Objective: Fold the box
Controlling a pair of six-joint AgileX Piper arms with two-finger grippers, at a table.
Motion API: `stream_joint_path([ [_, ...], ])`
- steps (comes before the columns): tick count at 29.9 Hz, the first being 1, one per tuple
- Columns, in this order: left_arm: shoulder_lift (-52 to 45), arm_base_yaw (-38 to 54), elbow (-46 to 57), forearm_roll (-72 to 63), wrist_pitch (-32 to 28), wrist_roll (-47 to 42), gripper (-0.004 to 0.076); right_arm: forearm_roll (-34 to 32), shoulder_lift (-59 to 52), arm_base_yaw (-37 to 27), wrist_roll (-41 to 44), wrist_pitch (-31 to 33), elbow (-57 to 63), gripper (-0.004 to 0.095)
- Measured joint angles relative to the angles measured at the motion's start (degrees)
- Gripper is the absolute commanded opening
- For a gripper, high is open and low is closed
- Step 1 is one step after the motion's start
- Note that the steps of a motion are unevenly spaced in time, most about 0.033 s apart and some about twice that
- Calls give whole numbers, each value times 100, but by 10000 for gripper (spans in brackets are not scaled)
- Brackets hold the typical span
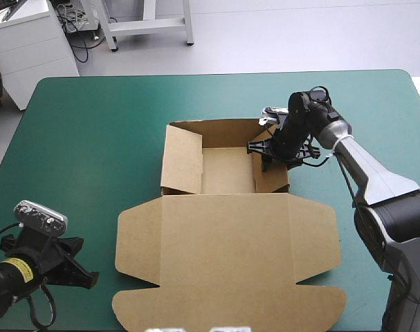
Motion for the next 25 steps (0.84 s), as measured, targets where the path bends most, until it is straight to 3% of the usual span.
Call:
stream_joint_path([
  [1, -64, 0, 12, 7, 6, 0, -32, 6, 5, 0, 0, 0, 0, -31],
  [15, -235, 0, 17, 24, 13, 23, -32, 77, -274, -251, -559, 44, -266, -8],
  [20, -235, 0, 17, 285, 127, 23, -32, 91, -1059, -1289, -1017, 50, -643, -8],
  [25, -239, 0, 17, 509, 176, 23, -32, -8, -1615, -2851, -1535, 76, -696, -8],
])
